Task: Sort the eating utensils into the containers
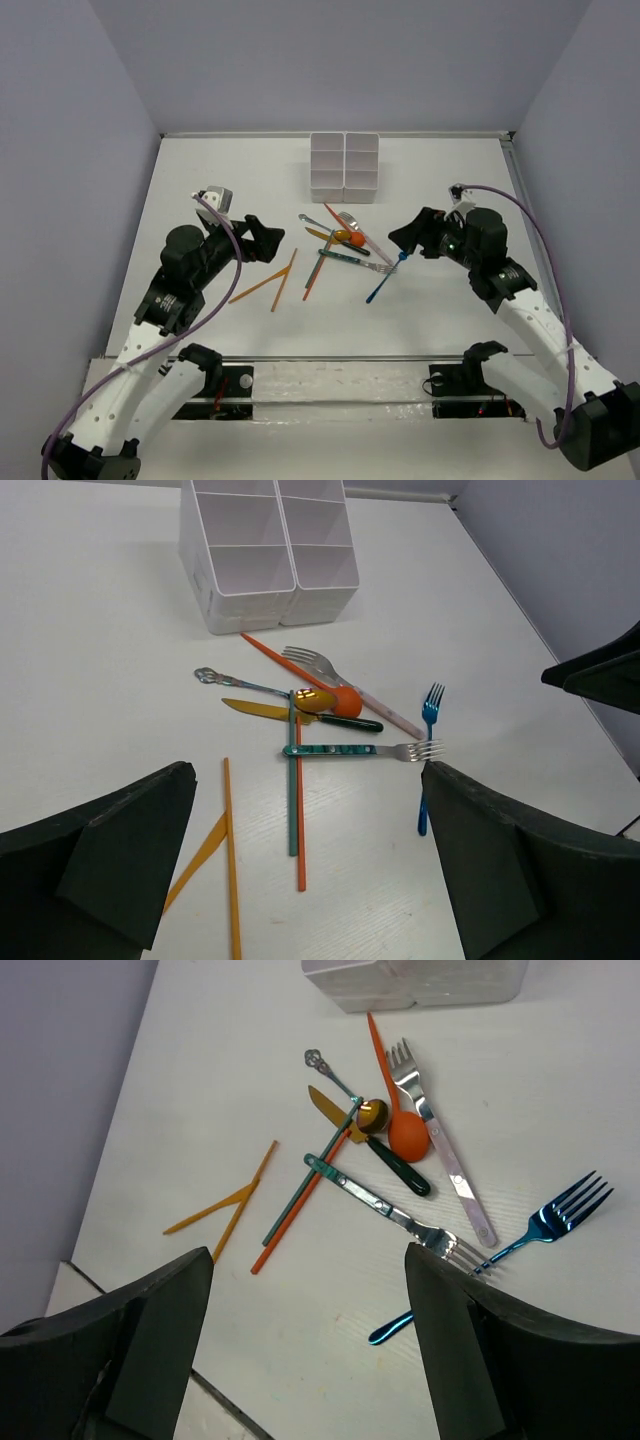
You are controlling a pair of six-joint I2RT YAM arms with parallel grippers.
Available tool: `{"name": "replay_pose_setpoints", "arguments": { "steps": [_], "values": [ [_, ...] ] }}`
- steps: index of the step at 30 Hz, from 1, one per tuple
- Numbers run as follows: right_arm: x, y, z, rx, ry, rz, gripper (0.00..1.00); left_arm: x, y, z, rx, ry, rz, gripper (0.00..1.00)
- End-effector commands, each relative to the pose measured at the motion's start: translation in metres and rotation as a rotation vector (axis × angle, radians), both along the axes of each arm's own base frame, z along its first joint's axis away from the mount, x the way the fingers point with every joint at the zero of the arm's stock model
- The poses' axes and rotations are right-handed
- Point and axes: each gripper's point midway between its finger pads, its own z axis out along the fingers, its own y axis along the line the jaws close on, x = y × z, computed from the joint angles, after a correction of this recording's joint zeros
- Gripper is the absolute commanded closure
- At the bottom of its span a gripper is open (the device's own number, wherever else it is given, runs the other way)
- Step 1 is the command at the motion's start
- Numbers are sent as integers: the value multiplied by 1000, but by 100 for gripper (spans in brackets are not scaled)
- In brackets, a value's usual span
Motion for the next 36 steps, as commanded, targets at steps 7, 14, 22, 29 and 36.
{"name": "replay_pose_setpoints", "arguments": {
  "steps": [7,14,22,29,36],
  "values": [
    [-5,58,-23,-125,48,72,20,-6,5,10,28,-80,-8,1],
    [-6,95,-43,-249,84,95,22,-8,10,18,31,-116,9,1],
    [-9,145,-62,-370,97,136,29,-4,15,12,28,-82,48,1],
    [-16,216,-74,-414,99,253,45,-3,40,31,-4,-150,168,1],
    [14,255,-113,-536,128,199,49,-6,49,42,-25,-192,183,1]
  ]
}}
